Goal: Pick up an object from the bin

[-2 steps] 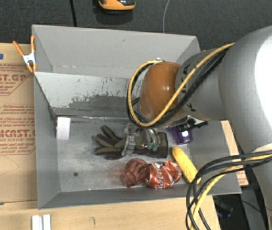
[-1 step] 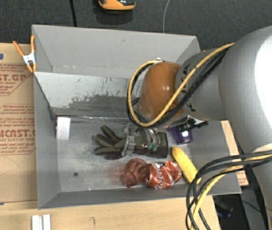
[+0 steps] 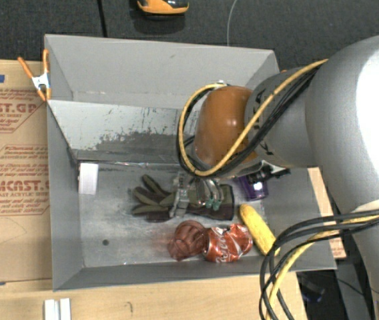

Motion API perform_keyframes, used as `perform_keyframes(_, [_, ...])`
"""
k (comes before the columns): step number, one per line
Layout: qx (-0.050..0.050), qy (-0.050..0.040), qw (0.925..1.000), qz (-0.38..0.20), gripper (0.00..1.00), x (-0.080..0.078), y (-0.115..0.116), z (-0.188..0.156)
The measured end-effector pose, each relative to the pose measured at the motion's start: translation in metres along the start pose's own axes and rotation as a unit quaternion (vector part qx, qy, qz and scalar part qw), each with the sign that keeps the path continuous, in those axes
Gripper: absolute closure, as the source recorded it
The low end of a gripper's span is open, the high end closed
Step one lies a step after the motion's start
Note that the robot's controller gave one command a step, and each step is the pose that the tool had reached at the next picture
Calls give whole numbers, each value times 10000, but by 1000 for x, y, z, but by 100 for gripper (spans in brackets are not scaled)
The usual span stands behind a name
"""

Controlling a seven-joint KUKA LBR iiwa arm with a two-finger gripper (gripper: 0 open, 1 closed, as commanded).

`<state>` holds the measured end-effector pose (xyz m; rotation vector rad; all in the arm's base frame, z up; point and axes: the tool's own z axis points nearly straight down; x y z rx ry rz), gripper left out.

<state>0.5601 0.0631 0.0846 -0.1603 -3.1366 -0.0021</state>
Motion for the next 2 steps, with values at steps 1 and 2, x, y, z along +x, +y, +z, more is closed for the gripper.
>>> perform_keyframes(1, [0,-48,9996,-287,100,-3,16,-37])
perform_keyframes(2, [-1,-14,9997,-242,100,16,7,-212])
